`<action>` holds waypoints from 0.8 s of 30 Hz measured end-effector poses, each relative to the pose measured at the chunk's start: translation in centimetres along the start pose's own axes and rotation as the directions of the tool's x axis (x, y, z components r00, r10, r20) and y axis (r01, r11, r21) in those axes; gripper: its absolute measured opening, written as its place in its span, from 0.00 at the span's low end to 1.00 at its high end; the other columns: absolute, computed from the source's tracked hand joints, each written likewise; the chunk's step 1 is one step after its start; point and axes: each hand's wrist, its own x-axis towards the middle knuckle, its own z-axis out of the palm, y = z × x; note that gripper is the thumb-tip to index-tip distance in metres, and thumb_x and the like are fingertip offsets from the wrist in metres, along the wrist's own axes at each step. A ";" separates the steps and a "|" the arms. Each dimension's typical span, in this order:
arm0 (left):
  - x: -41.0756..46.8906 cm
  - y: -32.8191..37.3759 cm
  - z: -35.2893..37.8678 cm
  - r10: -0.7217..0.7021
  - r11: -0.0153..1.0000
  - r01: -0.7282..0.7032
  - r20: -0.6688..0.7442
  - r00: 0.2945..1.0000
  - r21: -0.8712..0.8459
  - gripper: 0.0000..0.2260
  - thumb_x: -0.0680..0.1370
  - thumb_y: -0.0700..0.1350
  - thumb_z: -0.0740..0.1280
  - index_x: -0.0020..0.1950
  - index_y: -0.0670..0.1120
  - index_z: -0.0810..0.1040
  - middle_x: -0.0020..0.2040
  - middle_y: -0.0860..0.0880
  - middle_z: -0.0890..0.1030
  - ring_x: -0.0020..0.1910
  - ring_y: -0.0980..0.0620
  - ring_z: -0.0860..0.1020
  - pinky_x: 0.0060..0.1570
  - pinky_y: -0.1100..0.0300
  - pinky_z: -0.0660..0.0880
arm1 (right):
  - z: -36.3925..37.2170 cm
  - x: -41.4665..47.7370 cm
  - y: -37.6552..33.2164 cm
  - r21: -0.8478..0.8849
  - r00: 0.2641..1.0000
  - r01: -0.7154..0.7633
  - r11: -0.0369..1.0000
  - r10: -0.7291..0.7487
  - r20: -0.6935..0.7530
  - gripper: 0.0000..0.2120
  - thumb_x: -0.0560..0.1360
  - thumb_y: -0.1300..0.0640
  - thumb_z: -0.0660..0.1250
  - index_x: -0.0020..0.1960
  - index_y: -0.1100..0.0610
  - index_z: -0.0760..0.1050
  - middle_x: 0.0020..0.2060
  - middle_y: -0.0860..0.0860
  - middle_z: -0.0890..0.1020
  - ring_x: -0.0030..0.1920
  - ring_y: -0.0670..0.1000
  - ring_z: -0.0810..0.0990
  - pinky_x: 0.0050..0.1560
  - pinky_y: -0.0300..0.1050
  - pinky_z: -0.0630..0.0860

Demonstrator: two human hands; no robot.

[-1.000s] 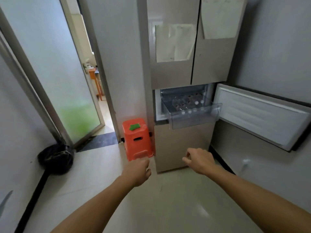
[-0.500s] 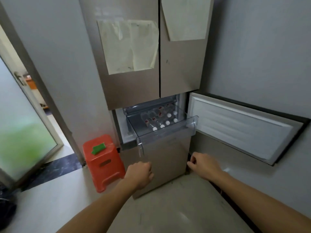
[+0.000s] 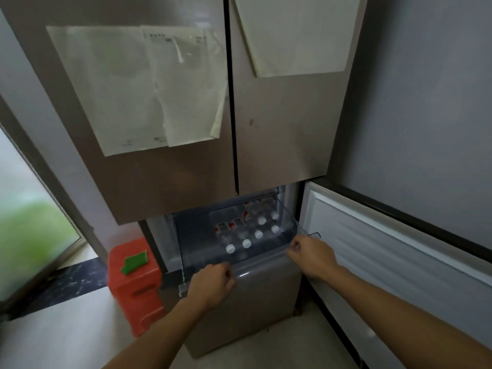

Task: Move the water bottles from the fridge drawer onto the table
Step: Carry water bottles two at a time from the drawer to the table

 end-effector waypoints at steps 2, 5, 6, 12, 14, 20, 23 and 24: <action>2.7 -0.1 0.3 -0.025 0.999 0.025 -0.006 1.000 -0.035 0.09 0.78 0.52 0.61 0.51 0.50 0.76 0.47 0.49 0.81 0.45 0.50 0.79 0.46 0.52 0.77 | 0.1 2.7 0.3 0.014 1.000 0.010 1.000 -0.010 -0.002 0.12 0.76 0.44 0.64 0.52 0.51 0.77 0.47 0.51 0.83 0.47 0.53 0.80 0.42 0.44 0.72; 6.7 -0.6 1.1 -0.043 0.994 0.045 0.025 0.999 -0.100 0.07 0.78 0.52 0.61 0.51 0.51 0.75 0.44 0.49 0.81 0.43 0.50 0.79 0.46 0.50 0.78 | 0.8 6.6 0.6 0.051 1.000 -0.008 0.999 0.007 0.017 0.11 0.75 0.44 0.65 0.50 0.50 0.76 0.46 0.50 0.82 0.45 0.52 0.79 0.42 0.44 0.73; 7.9 -0.8 1.3 -0.059 0.989 0.064 0.045 0.997 -0.131 0.06 0.78 0.51 0.61 0.50 0.52 0.75 0.43 0.49 0.80 0.42 0.50 0.79 0.45 0.51 0.78 | 1.2 8.0 0.7 0.071 0.999 -0.023 0.997 0.021 0.027 0.10 0.75 0.43 0.65 0.50 0.49 0.76 0.46 0.50 0.82 0.44 0.51 0.79 0.43 0.44 0.74; 14.9 -4.1 4.6 -0.283 0.753 0.387 0.269 0.920 -0.532 0.08 0.79 0.49 0.65 0.46 0.46 0.78 0.42 0.44 0.82 0.44 0.46 0.81 0.49 0.48 0.79 | 4.3 16.1 1.1 0.317 0.971 -0.212 0.925 0.161 0.178 0.07 0.75 0.48 0.68 0.44 0.51 0.76 0.43 0.50 0.80 0.45 0.51 0.79 0.45 0.45 0.75; 16.8 -4.7 6.1 -0.376 0.590 0.517 0.355 0.856 -0.620 0.06 0.78 0.47 0.66 0.46 0.44 0.77 0.47 0.41 0.81 0.49 0.42 0.79 0.54 0.47 0.77 | 5.9 18.7 1.3 0.400 0.948 -0.294 0.868 0.212 0.236 0.08 0.74 0.50 0.68 0.38 0.50 0.75 0.42 0.53 0.82 0.45 0.55 0.82 0.48 0.51 0.80; 21.0 -5.1 9.5 -0.537 0.004 0.659 0.555 0.636 -0.752 0.12 0.81 0.50 0.60 0.50 0.43 0.77 0.41 0.40 0.78 0.36 0.43 0.76 0.33 0.57 0.74 | 9.8 24.4 -0.1 0.688 0.771 -0.636 0.348 0.322 0.550 0.11 0.79 0.53 0.63 0.56 0.58 0.76 0.51 0.57 0.81 0.46 0.55 0.80 0.41 0.48 0.78; 22.9 -6.0 11.2 -0.555 -0.215 0.574 0.582 0.594 -0.790 0.13 0.80 0.52 0.62 0.53 0.44 0.77 0.45 0.41 0.79 0.41 0.42 0.77 0.39 0.53 0.75 | 12.3 26.5 -0.3 0.739 0.728 -0.670 0.067 0.256 0.637 0.13 0.82 0.52 0.58 0.62 0.57 0.72 0.57 0.58 0.78 0.51 0.58 0.80 0.43 0.50 0.80; 23.5 -6.3 11.7 -0.544 -0.273 0.545 0.594 0.593 -0.793 0.13 0.79 0.53 0.63 0.52 0.44 0.77 0.44 0.41 0.78 0.39 0.43 0.76 0.39 0.53 0.74 | 13.2 27.2 -0.4 0.748 0.717 -0.660 -0.068 0.239 0.654 0.12 0.82 0.55 0.58 0.62 0.58 0.72 0.58 0.59 0.77 0.53 0.59 0.79 0.44 0.53 0.81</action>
